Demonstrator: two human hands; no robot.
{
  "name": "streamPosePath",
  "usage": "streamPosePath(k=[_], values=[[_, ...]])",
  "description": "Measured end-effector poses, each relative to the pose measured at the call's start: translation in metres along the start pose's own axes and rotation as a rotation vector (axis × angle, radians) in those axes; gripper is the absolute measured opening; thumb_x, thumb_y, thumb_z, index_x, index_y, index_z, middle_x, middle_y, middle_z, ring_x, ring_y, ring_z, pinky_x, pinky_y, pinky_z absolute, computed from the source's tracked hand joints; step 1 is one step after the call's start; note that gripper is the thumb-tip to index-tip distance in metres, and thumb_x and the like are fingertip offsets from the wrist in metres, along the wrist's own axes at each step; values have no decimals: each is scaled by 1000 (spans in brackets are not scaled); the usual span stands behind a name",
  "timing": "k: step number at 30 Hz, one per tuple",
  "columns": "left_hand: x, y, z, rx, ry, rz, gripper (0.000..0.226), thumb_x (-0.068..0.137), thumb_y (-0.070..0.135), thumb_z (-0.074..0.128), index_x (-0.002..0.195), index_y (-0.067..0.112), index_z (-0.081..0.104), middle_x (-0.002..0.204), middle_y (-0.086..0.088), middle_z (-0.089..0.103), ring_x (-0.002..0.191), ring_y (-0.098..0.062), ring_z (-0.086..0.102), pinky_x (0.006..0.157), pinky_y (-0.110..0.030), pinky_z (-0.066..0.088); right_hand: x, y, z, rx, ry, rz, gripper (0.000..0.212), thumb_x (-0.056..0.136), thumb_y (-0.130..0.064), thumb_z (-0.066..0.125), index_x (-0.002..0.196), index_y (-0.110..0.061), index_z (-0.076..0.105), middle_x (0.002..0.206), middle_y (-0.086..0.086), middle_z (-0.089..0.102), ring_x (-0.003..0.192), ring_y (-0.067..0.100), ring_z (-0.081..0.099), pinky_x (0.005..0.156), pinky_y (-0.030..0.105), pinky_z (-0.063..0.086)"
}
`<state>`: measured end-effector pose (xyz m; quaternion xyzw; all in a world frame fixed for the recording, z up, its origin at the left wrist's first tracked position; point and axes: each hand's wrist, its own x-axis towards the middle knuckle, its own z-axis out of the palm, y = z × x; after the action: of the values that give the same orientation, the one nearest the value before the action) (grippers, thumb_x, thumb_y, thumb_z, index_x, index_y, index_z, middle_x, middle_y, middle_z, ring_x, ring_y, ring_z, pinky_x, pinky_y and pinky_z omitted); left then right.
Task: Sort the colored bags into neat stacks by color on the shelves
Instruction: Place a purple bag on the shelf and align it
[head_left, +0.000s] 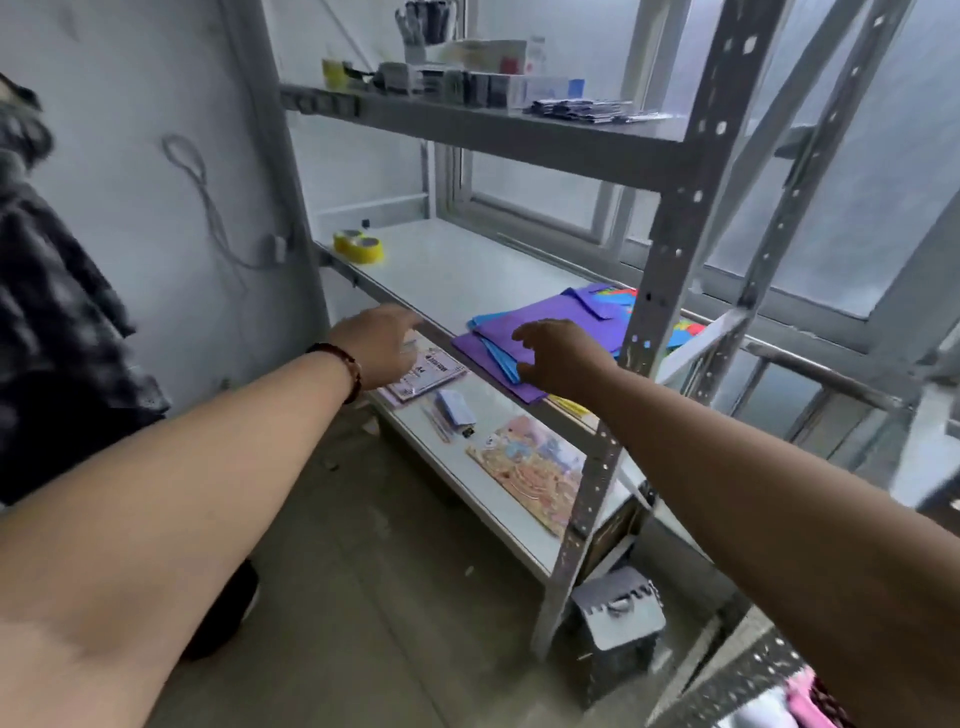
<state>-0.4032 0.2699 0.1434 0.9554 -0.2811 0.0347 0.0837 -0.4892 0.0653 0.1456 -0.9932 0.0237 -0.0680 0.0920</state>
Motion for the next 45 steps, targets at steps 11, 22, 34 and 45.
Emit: streamPosePath(k=[11, 22, 34, 45], values=[[152, -72, 45, -21, -108, -97, 56, 89, 26, 50, 142, 14, 35, 149, -10, 36, 135, -27, 38, 110, -37, 35, 173, 32, 60, 21, -28, 81, 40, 85, -17, 53, 124, -7, 56, 129, 11, 57, 119, 29, 53, 95, 41, 48], [316, -63, 126, -95, -287, 52, 54, 87, 25, 52, 137, 9, 42, 144, -13, 42, 132, -27, 41, 112, -38, 34, 235, 136, 117, 14, -110, 521, 38, 87, -17, 54, 124, -5, 54, 123, 15, 57, 115, 33, 53, 84, 38, 48], [437, -11, 215, -351, -491, -40, 42, 83, 21, 55, 118, -2, 57, 123, -24, 59, 115, -38, 55, 94, -37, 45, 229, 183, 167, 452, 31, 1301, 22, 81, -23, 61, 73, -8, 47, 91, 19, 62, 87, 33, 59, 65, 29, 36], [462, -18, 211, -861, -885, -148, 40, 85, 14, 62, 122, -2, 55, 93, -2, 58, 90, -22, 61, 76, -28, 49, 239, 162, 191, 795, 430, 1502, 13, 79, -17, 62, 88, -9, 58, 103, 19, 66, 96, 35, 63, 81, 41, 51]])
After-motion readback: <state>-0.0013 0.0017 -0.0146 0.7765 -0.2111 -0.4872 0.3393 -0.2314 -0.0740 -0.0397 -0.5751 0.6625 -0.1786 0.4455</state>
